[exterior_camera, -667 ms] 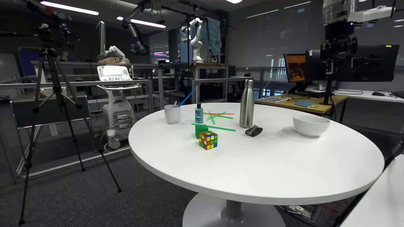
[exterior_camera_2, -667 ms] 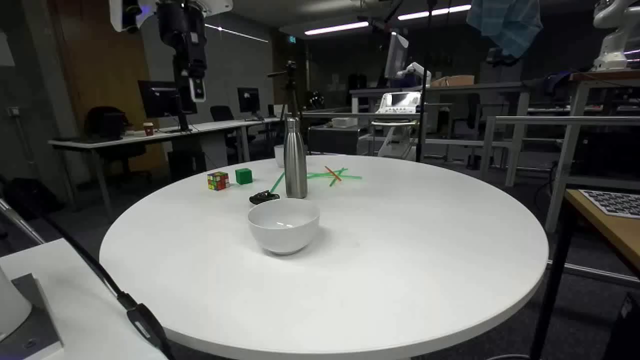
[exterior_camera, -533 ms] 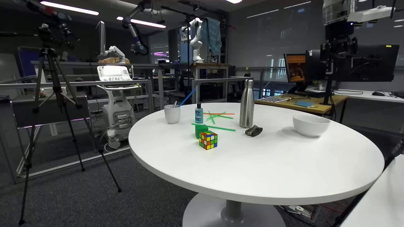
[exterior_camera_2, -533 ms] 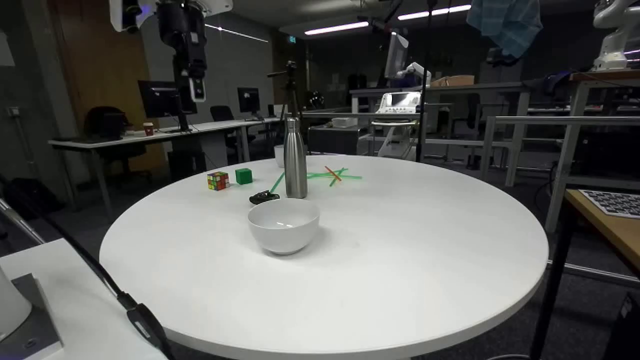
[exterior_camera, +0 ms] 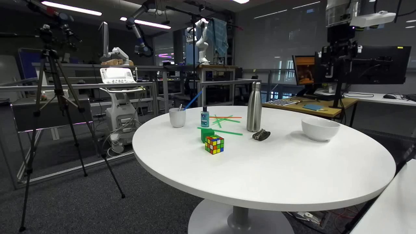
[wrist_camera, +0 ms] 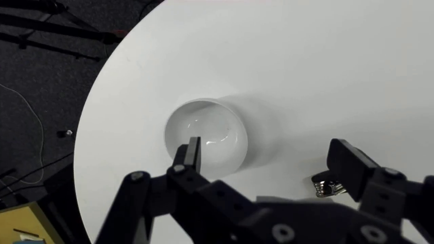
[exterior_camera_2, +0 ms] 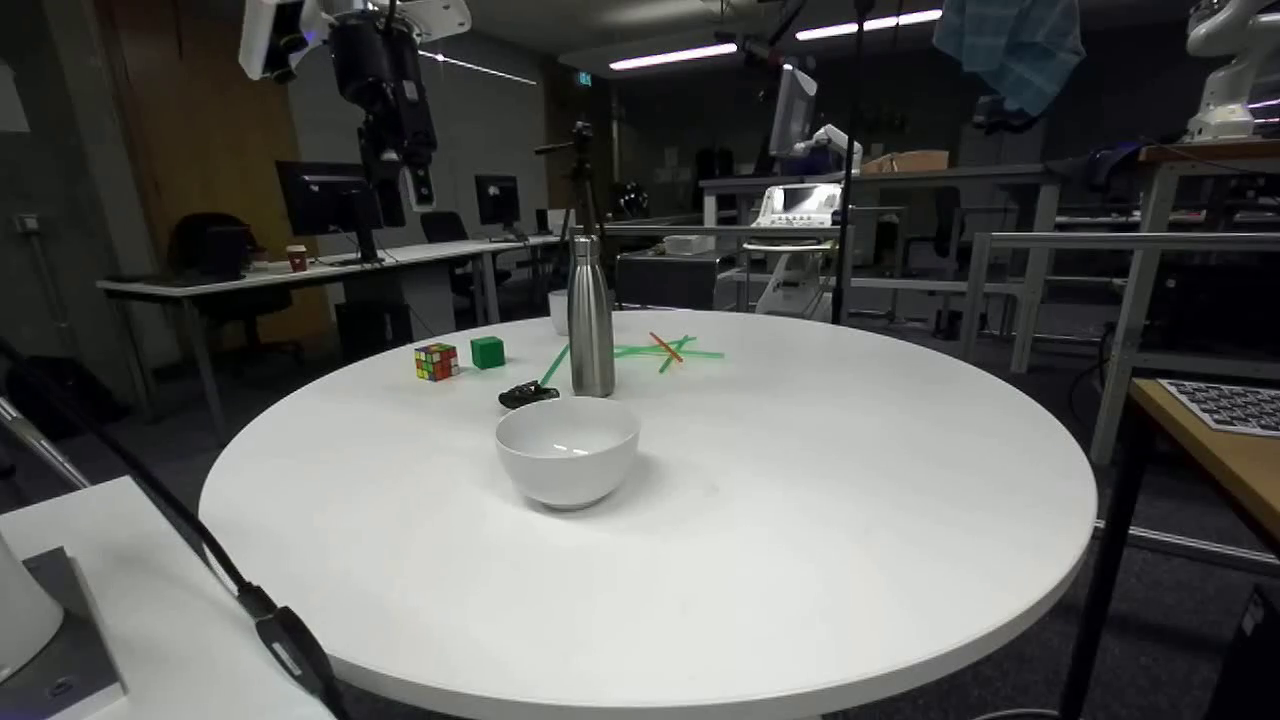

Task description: Place the Rubik's cube on top of the green block

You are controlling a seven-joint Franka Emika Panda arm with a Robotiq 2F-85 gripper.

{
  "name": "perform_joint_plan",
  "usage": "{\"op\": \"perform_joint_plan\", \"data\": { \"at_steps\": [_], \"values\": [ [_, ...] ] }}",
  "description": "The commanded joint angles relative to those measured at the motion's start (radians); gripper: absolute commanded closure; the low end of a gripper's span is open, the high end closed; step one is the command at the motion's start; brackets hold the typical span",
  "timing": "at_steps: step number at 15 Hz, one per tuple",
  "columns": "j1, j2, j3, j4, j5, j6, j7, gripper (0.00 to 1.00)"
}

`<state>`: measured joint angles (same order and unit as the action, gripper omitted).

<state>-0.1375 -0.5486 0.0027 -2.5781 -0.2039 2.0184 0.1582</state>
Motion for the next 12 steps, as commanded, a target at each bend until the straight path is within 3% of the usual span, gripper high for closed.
{"op": "perform_joint_plan", "data": {
  "at_steps": [1, 12],
  "values": [
    [0.042, 0.061, 0.006, 0.026, 0.006, 0.052, -0.028, 0.00],
    [0.176, 0.196, 0.081, 0.122, 0.021, 0.093, -0.062, 0.00]
  ]
}}
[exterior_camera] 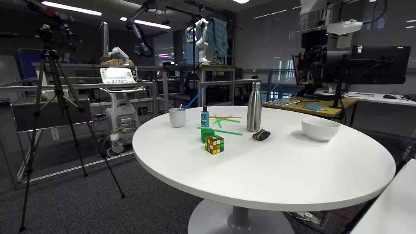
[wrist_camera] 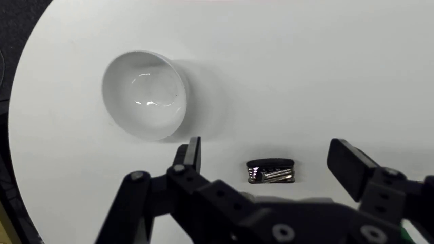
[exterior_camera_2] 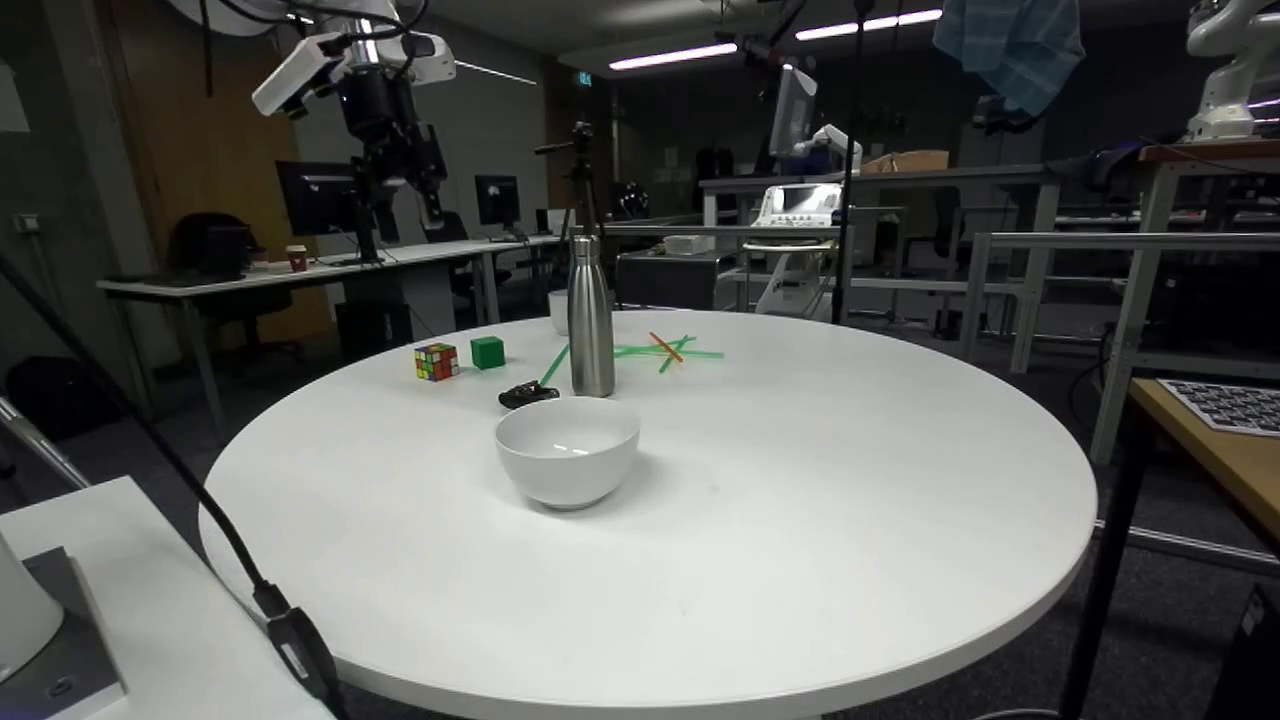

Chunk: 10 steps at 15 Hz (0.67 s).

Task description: Place the Rubik's cube on top of the green block

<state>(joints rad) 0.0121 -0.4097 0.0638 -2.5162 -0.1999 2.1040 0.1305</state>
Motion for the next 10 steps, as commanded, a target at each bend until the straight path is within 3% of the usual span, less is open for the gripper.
{"op": "perform_joint_plan", "data": {
  "at_steps": [1, 10],
  "values": [
    [0.036, 0.067, 0.027, 0.069, 0.015, 0.010, -0.037, 0.00],
    [0.084, 0.204, 0.067, 0.159, 0.006, 0.014, -0.055, 0.00]
  ]
}}
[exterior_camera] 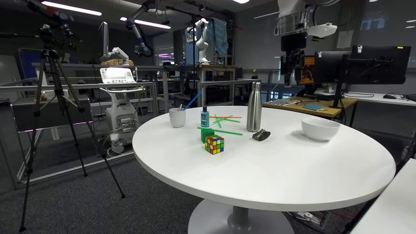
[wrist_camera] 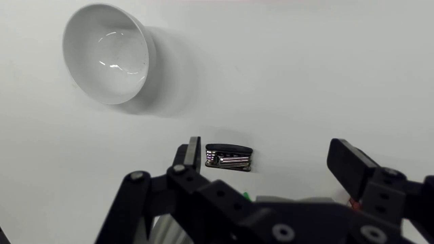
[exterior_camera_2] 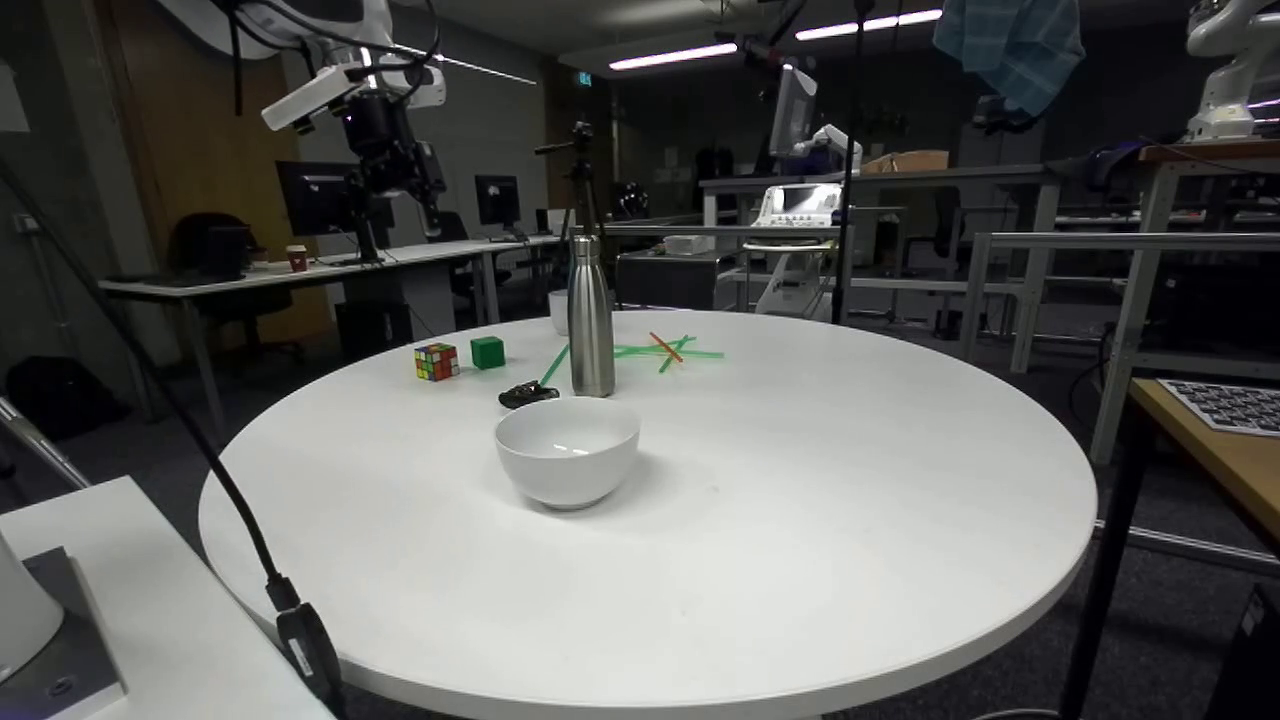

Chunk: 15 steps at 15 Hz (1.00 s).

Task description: Place the Rubik's cube on top of the green block

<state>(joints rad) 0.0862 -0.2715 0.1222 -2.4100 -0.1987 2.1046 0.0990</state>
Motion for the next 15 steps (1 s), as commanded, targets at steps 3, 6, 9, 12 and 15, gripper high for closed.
{"op": "perform_joint_plan", "data": {
  "at_steps": [3, 6, 9, 12, 15],
  "values": [
    [0.017, 0.122, 0.016, 0.075, 0.001, 0.042, -0.035, 0.00],
    [0.019, 0.190, 0.017, 0.098, 0.014, 0.102, -0.066, 0.00],
    [0.022, 0.253, 0.014, 0.135, 0.034, 0.150, -0.103, 0.00],
    [0.030, 0.319, 0.020, 0.188, 0.066, 0.166, -0.146, 0.00],
    [0.043, 0.373, 0.028, 0.240, 0.095, 0.160, -0.185, 0.00]
  ]
}}
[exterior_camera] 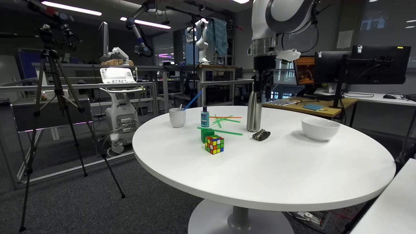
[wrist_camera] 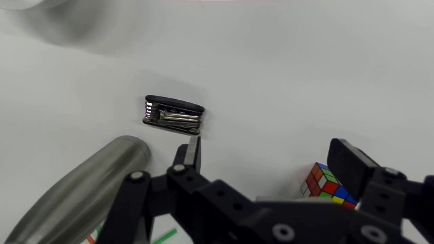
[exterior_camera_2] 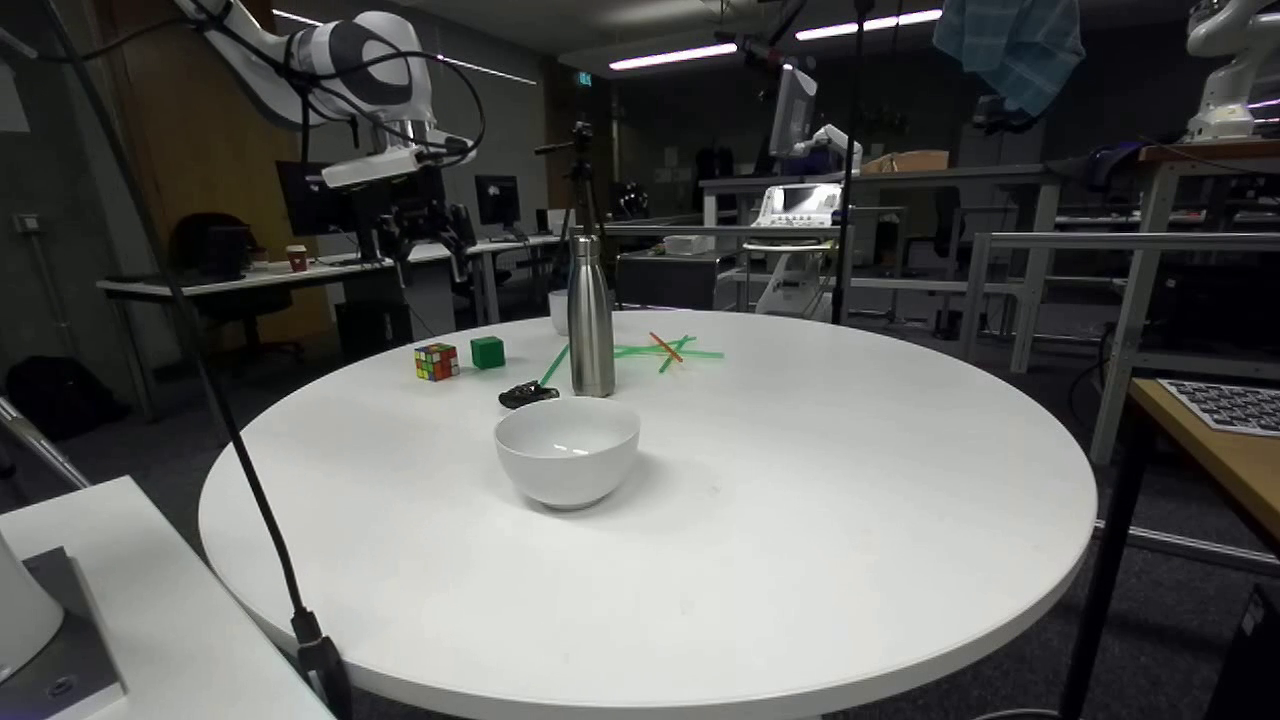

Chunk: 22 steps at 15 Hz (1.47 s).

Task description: Place the Rubik's cube on top of the green block

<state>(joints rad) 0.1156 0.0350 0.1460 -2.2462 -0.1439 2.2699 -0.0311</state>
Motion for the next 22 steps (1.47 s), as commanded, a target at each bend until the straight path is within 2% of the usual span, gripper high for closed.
{"op": "perform_joint_plan", "data": {
  "at_steps": [1, 16, 22],
  "values": [
    [0.019, 0.081, 0.009, 0.093, 0.053, -0.009, -0.069, 0.00],
    [0.038, 0.342, 0.049, 0.281, 0.078, -0.011, -0.145, 0.00],
    [0.083, 0.391, 0.023, 0.348, 0.050, -0.013, 0.031, 0.00]
  ]
}}
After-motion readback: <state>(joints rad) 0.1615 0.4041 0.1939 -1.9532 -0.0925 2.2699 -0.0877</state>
